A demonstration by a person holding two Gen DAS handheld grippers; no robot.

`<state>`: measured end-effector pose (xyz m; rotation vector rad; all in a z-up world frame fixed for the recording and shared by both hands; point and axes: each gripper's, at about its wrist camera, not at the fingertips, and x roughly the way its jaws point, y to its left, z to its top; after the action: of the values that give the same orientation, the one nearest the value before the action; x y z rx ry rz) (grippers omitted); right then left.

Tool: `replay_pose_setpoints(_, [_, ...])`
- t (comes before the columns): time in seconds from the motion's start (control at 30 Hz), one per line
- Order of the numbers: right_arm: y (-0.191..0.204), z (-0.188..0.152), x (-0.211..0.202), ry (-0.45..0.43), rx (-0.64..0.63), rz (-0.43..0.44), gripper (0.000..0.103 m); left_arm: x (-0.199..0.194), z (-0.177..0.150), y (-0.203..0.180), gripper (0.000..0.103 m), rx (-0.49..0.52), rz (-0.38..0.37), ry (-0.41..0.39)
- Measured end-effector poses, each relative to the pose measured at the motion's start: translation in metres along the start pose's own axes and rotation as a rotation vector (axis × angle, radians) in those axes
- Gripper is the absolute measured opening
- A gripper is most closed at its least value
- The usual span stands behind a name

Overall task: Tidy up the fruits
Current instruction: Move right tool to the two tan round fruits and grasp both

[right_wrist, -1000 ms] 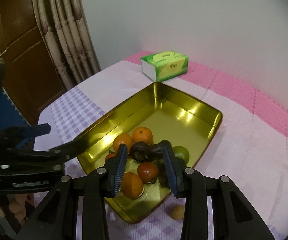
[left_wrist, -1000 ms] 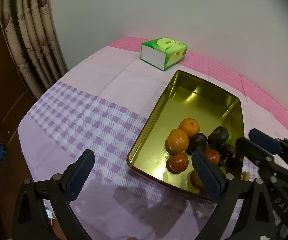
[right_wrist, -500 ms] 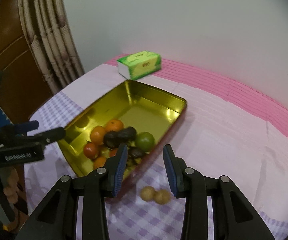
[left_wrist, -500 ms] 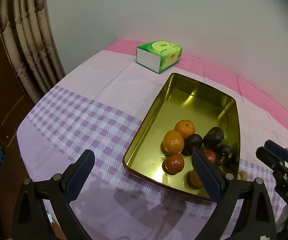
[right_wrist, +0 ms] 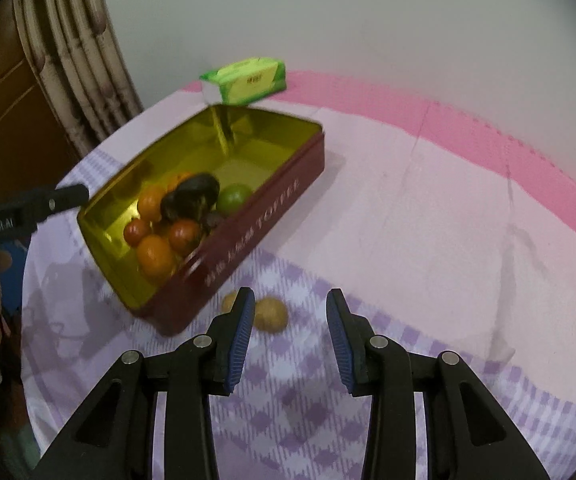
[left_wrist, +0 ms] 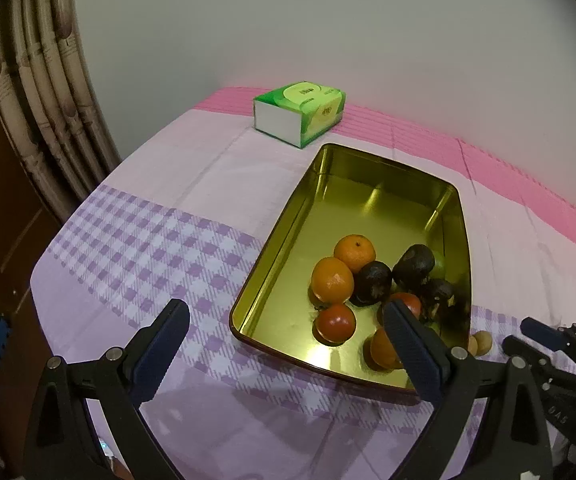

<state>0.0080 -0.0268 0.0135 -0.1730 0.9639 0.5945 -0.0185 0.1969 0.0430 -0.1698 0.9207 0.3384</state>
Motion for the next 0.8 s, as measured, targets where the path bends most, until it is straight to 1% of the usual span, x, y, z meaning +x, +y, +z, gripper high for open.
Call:
replay_pose_setpoints(0.23, [0.01,-0.003,0.015,0.039,-0.029,0.025,0.039,0.002,-0.001,0.0,0.097,0.002,-0.002,0.009])
replay_pose_setpoints(0.43, [0.006,-0.003,0.03,0.08,-0.055,0.045,0.04,0.002,-0.001,0.0,0.097,0.005,-0.002,0.01])
replay_pose_setpoints(0.5, [0.005,-0.002,0.035,0.095,-0.081,0.071,0.041,0.002,-0.002,0.0,0.097,0.005,-0.001,0.011])
replay_pose_setpoints(0.57, [0.005,-0.001,0.039,0.1,-0.107,0.07,0.048,0.002,-0.002,0.0,0.097,0.003,-0.001,0.012])
replay_pose_setpoints(0.6, [0.005,0.0,0.041,0.107,-0.121,0.089,0.048,0.002,-0.002,0.0,0.097,0.004,-0.001,0.013])
replay_pose_setpoints(0.67, [0.008,0.001,0.044,0.109,-0.149,0.081,0.048,0.003,-0.002,-0.001,0.097,0.006,0.0,0.014])
replay_pose_setpoints(0.73, [0.012,0.004,0.048,0.115,-0.176,0.095,0.048,0.003,-0.002,-0.001,0.097,0.006,0.0,0.014])
replay_pose_setpoints(0.8, [0.016,0.005,0.05,0.103,-0.199,0.078,0.048,0.003,-0.003,-0.001,0.097,0.008,0.001,0.016])
